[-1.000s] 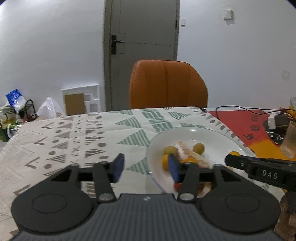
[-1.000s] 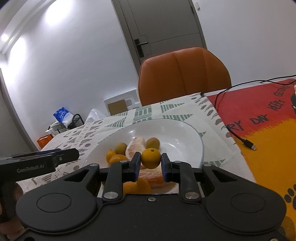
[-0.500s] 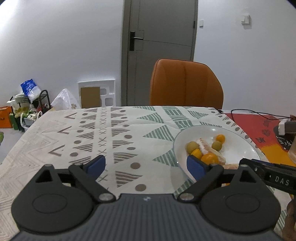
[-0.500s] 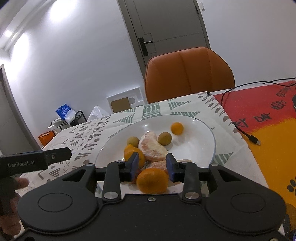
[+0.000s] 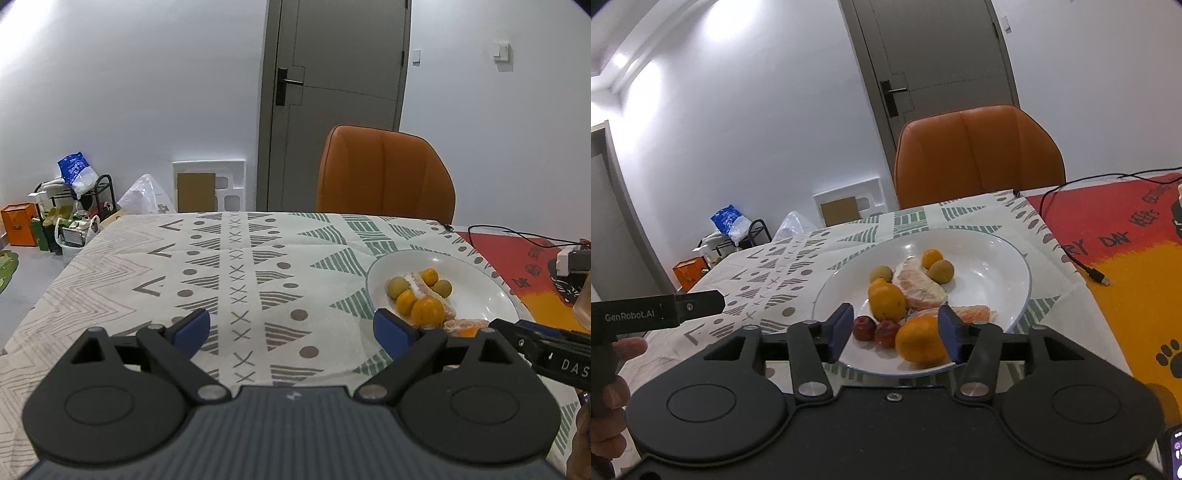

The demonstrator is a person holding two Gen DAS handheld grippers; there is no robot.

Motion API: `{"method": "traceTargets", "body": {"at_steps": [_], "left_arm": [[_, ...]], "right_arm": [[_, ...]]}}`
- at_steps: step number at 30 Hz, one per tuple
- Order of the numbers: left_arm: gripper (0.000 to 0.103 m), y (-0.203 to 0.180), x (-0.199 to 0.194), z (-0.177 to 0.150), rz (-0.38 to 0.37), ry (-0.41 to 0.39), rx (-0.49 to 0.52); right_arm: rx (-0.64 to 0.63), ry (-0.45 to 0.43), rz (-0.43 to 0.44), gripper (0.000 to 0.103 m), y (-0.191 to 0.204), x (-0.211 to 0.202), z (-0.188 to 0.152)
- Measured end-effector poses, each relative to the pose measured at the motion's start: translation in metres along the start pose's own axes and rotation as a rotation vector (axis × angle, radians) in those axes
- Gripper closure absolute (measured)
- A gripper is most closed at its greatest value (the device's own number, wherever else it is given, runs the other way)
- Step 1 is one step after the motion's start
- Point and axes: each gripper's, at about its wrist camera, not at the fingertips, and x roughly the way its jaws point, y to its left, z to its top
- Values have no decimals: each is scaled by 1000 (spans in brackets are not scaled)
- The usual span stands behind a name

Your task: Organize fruits

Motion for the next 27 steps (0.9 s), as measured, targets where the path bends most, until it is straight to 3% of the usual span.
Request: {"method": "traceTargets", "body": {"at_steps": [21, 27], "left_arm": [[8, 29, -43, -15, -2, 11, -17], [3, 38, -56, -19, 2, -1, -24]], "right_arm": [[-55, -24, 57, 16, 39, -38, -8], [-43, -26, 85, 5, 44, -44, -12]]}}
